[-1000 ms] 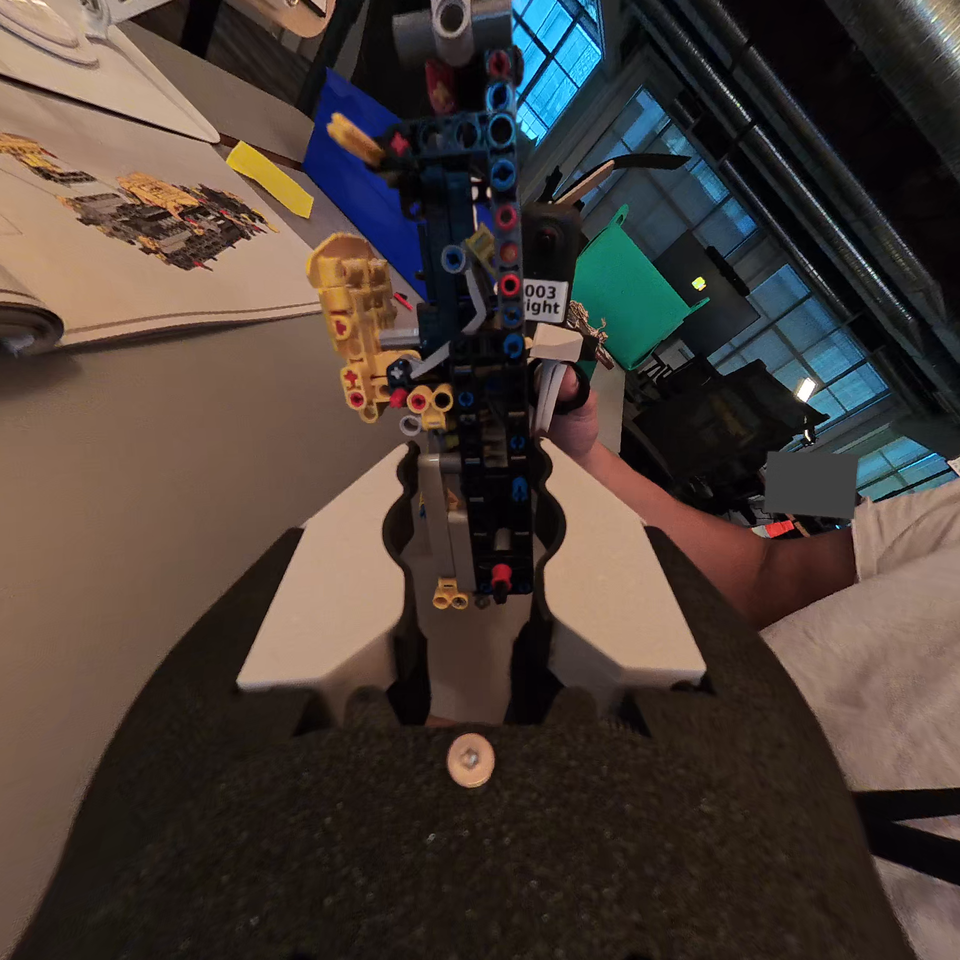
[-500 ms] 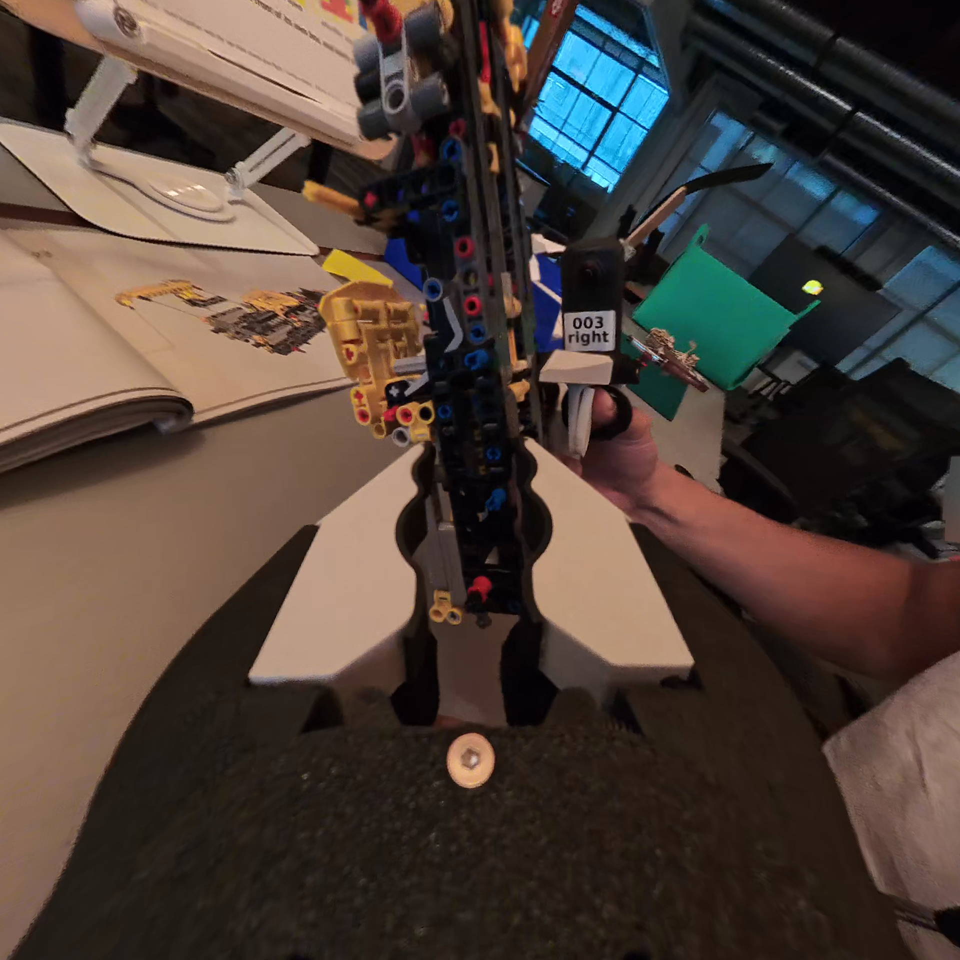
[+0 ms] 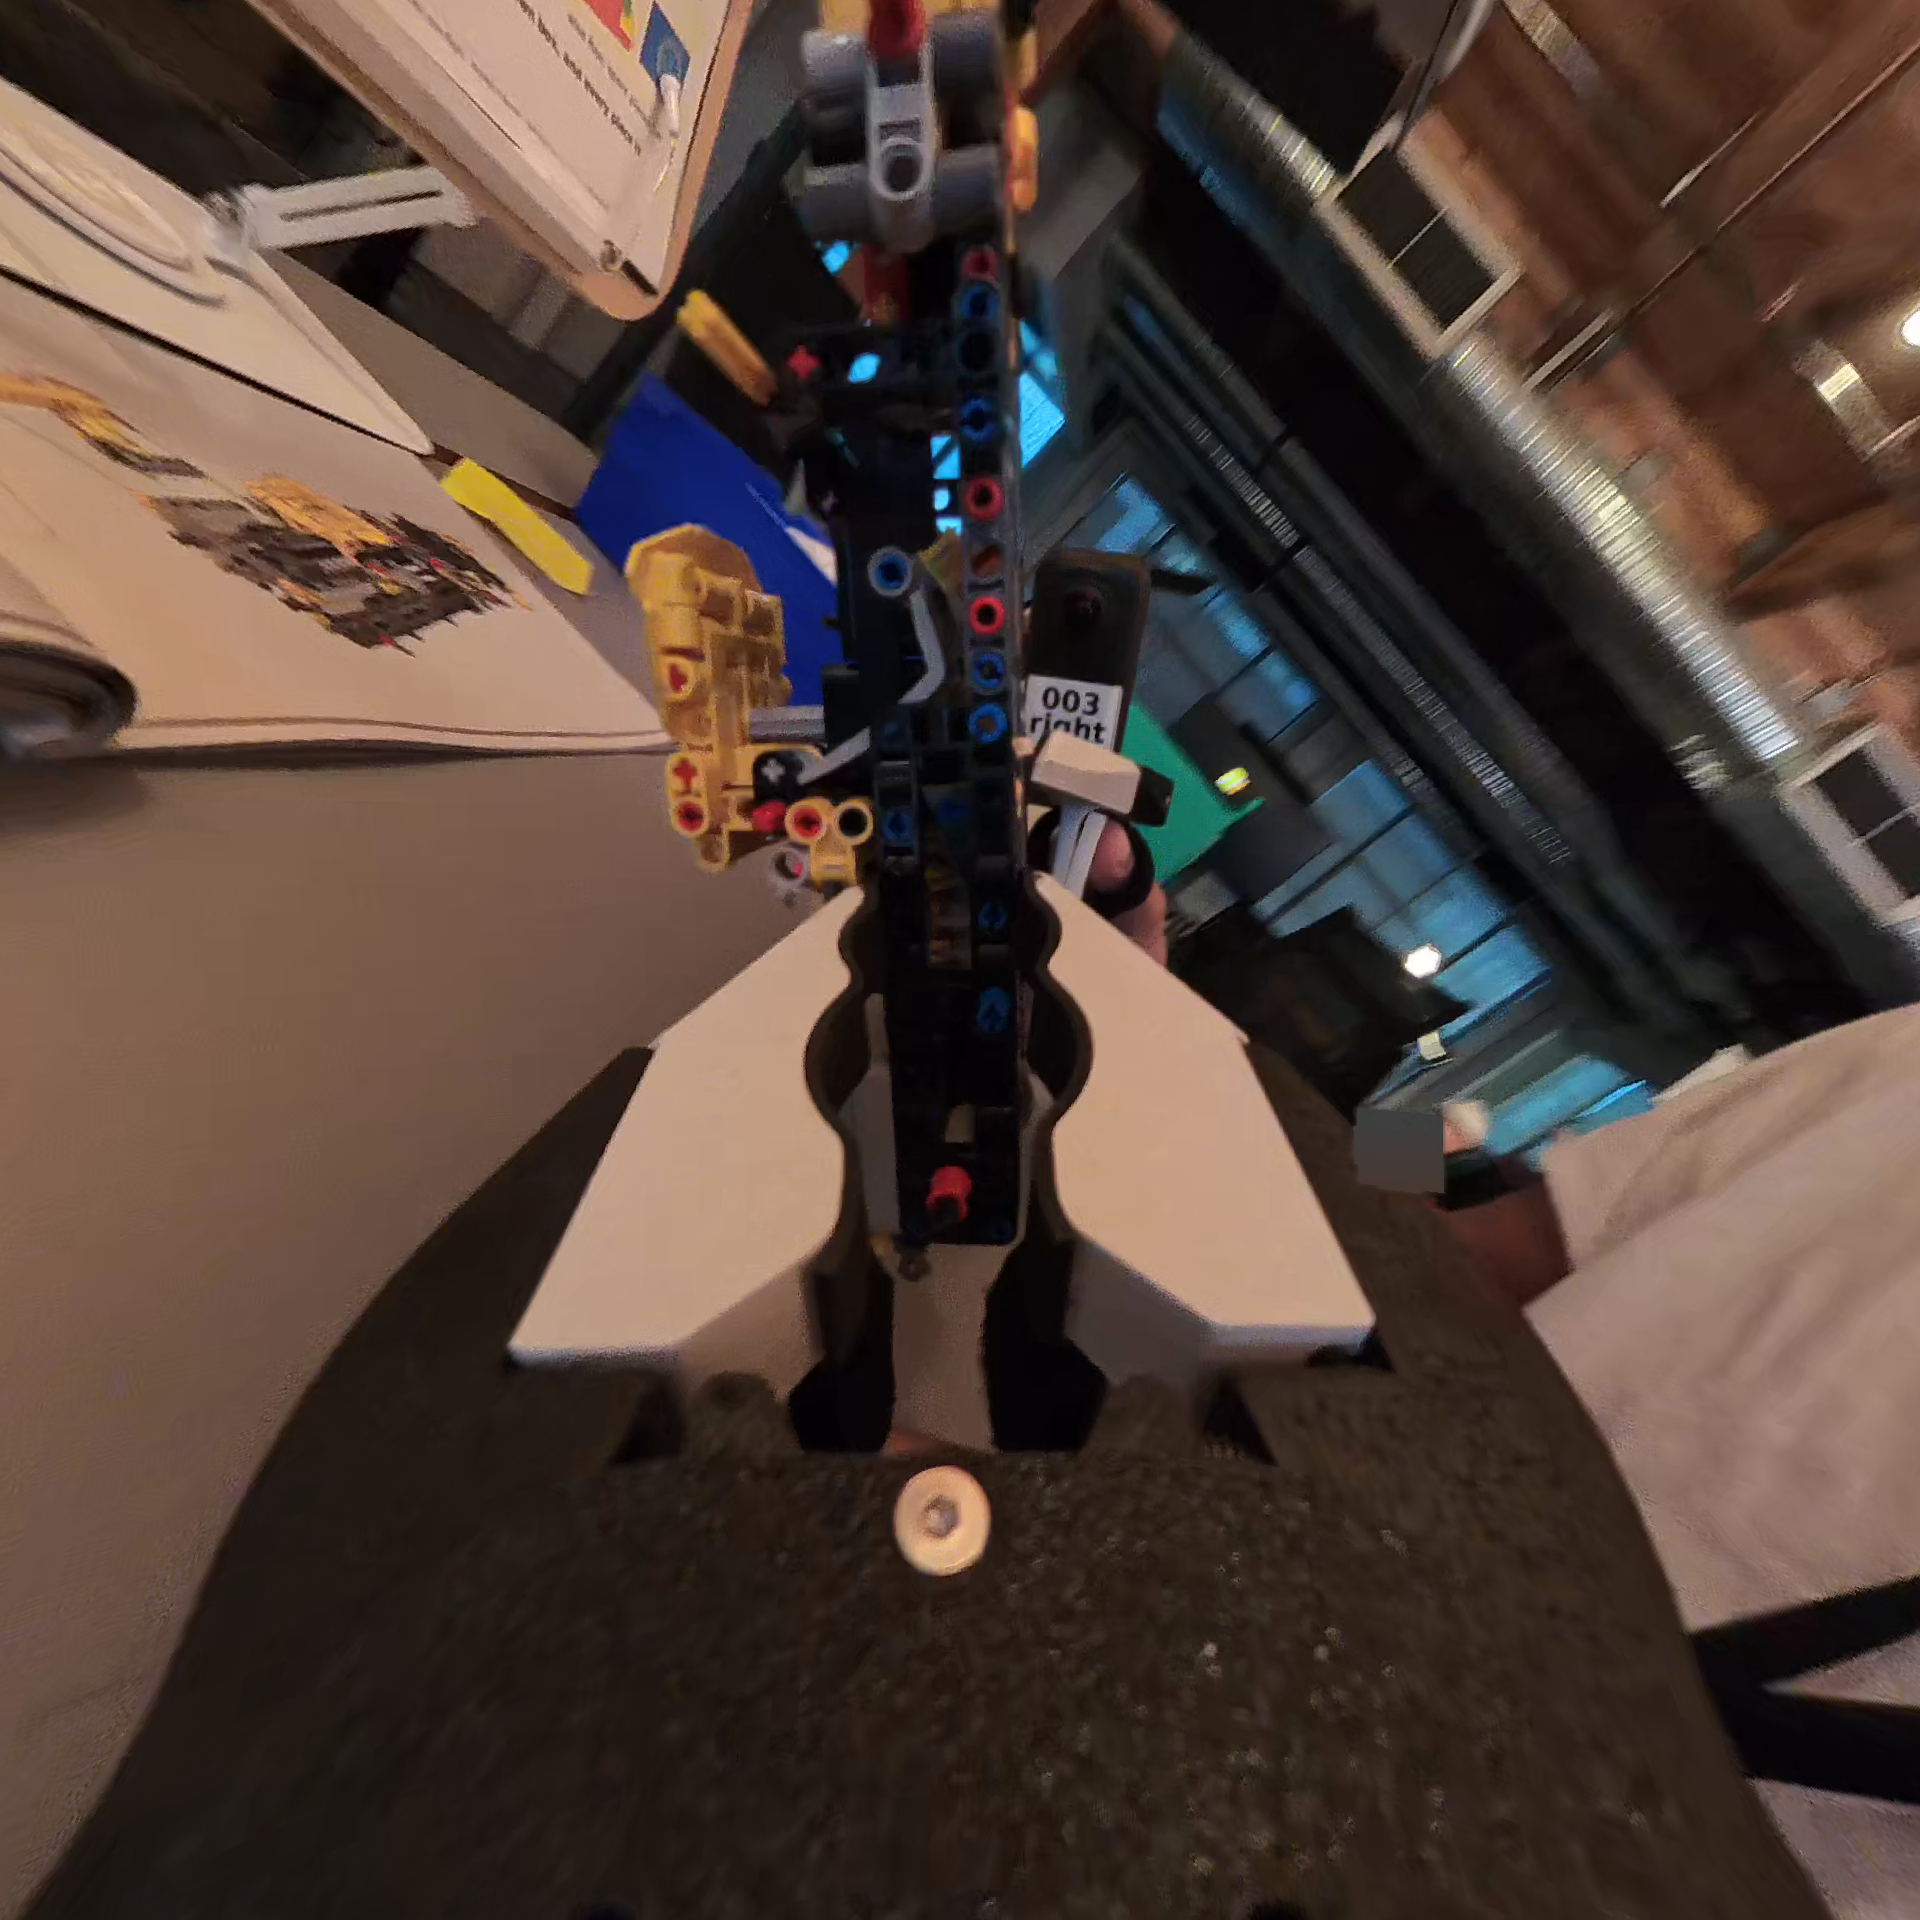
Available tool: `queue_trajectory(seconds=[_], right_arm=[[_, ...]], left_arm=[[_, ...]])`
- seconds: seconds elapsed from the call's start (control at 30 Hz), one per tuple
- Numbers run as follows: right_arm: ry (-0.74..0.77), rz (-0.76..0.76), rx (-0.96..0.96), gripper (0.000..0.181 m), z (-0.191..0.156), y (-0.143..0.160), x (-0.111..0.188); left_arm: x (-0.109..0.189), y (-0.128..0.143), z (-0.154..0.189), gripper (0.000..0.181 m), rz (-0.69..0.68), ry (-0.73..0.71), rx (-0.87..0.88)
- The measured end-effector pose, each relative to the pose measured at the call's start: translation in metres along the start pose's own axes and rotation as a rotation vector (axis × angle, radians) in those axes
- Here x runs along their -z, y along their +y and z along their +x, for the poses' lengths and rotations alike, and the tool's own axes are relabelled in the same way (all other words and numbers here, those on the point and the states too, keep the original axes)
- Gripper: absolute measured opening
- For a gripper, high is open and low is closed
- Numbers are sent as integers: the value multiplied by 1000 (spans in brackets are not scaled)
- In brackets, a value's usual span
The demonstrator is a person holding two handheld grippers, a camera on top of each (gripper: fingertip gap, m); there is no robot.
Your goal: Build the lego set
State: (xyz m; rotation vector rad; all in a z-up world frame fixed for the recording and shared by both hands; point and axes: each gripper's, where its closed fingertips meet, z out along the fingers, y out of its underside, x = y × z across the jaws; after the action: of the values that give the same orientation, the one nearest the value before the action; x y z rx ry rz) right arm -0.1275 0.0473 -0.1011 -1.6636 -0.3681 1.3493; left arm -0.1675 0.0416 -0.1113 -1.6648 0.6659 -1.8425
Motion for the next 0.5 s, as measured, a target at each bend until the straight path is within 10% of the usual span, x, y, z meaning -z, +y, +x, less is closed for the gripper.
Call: queue_trajectory(seconds=[0.2,0.5], right_arm=[[76,-82,-31,53,-20,-16,-9],[167,-131,121,36,-36,-27,11]], left_arm=[[7,-10,0,24,117,171,254],[11,-15,15,24,155,237,220]])
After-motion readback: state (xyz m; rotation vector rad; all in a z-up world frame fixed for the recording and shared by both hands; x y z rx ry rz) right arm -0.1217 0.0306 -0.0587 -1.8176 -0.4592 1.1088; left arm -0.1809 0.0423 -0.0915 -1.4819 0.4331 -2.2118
